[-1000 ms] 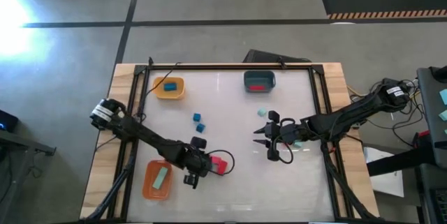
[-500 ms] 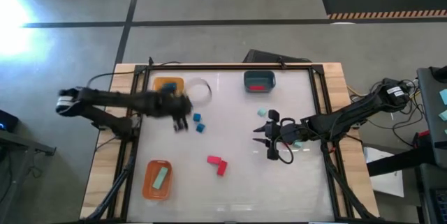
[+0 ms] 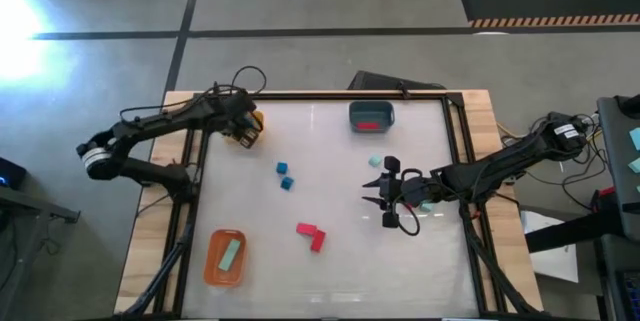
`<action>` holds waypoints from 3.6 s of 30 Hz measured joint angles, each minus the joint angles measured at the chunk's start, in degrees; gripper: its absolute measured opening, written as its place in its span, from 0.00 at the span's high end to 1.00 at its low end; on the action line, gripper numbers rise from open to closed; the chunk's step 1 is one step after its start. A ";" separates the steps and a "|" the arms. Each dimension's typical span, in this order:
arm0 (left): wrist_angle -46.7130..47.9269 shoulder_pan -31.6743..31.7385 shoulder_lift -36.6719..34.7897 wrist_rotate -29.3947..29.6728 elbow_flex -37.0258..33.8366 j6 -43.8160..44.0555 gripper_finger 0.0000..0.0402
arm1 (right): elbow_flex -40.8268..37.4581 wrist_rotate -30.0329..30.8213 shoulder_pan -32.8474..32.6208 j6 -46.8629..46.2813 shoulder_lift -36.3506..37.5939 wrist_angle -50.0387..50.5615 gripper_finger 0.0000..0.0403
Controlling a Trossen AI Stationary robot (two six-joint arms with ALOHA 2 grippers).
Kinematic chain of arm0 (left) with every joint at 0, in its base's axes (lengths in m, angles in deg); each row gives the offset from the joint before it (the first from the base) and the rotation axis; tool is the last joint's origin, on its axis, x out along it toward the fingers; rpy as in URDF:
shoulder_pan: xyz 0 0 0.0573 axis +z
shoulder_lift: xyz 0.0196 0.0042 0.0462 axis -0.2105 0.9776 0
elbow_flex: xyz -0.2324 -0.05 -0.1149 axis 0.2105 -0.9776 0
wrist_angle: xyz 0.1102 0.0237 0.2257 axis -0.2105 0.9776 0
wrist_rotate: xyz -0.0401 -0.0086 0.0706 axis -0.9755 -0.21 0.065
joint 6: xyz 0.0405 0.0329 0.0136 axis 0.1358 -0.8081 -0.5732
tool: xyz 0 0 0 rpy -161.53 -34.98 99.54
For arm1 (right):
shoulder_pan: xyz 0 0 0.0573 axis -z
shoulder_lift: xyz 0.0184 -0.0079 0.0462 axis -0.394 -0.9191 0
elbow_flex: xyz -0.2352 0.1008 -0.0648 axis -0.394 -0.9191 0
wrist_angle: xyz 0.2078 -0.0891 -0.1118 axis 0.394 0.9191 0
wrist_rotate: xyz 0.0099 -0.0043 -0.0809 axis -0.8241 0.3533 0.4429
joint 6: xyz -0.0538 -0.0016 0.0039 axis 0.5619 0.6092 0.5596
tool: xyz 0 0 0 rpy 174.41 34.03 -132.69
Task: Sort & place blocks by color
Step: Put the bottom blue block into the yellow bin, then put the top left light blue block into the orange bin
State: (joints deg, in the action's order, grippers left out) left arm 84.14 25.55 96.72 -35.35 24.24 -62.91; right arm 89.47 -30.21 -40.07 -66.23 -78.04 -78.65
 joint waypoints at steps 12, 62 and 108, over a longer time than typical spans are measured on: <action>-8.04 -0.03 10.42 0.09 -0.31 1.36 0.66 | 0.00 0.00 0.00 1.03 0.00 0.01 0.66; -47.07 -35.31 -17.70 6.53 -13.10 6.61 0.40 | 0.21 -2.77 12.71 -21.09 -0.02 0.86 0.71; -54.57 -37.31 -18.84 8.03 -16.20 -3.13 0.40 | 14.51 -12.10 32.08 -30.20 -29.04 29.67 0.69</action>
State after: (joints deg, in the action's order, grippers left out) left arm 29.57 -11.77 77.87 -27.32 8.04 -66.04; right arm 103.98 -42.31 -7.99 -96.43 -107.09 -48.98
